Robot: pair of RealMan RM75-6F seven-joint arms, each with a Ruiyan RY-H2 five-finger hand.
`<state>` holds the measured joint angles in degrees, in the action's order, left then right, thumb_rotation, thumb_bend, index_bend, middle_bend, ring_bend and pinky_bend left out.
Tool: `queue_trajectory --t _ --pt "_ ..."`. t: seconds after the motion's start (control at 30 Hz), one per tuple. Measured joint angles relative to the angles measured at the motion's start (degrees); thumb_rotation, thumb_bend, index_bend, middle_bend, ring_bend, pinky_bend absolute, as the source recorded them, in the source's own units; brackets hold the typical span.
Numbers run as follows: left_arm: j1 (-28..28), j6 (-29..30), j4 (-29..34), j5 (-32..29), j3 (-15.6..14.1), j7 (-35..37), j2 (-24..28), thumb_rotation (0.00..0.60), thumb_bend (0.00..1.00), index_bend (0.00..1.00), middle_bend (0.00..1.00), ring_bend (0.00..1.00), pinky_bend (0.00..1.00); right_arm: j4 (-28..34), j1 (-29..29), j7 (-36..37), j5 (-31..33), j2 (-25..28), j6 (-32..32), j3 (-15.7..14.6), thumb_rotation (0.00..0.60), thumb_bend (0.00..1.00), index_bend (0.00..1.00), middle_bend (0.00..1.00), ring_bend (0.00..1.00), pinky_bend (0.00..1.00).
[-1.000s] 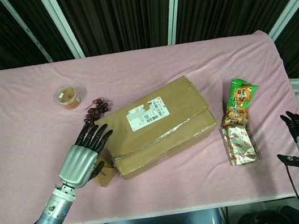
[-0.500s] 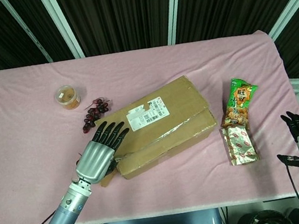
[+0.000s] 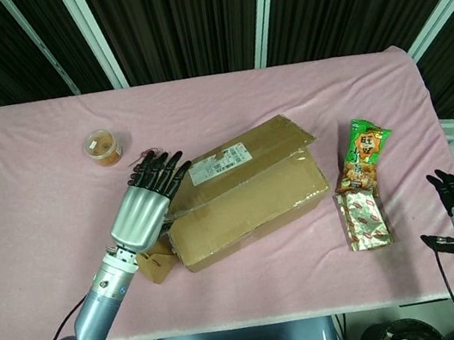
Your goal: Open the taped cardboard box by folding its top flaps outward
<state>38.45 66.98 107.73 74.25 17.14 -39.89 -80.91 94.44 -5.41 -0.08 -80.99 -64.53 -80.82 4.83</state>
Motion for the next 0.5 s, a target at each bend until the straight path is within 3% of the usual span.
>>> queue_trajectory --t 0.2,0.5 --pt "1.87 -0.19 -4.46 -3.05 3.34 1.09 1.69 0.600 0.39 0.00 0.00 0.00 0.00 0.74 0.06 0.77 -0.14 0.27 0.27 -0.22 0.600 0.23 0.00 0.00 0.00 0.22" --pt "5.83 -1.12 -16.78 -6.78 6.89 3.05 2.82 0.600 0.39 0.00 0.00 0.00 0.00 1.07 0.06 1.02 0.79 0.38 0.71 -0.06 0.600 0.23 0.00 0.00 0.00 0.22"
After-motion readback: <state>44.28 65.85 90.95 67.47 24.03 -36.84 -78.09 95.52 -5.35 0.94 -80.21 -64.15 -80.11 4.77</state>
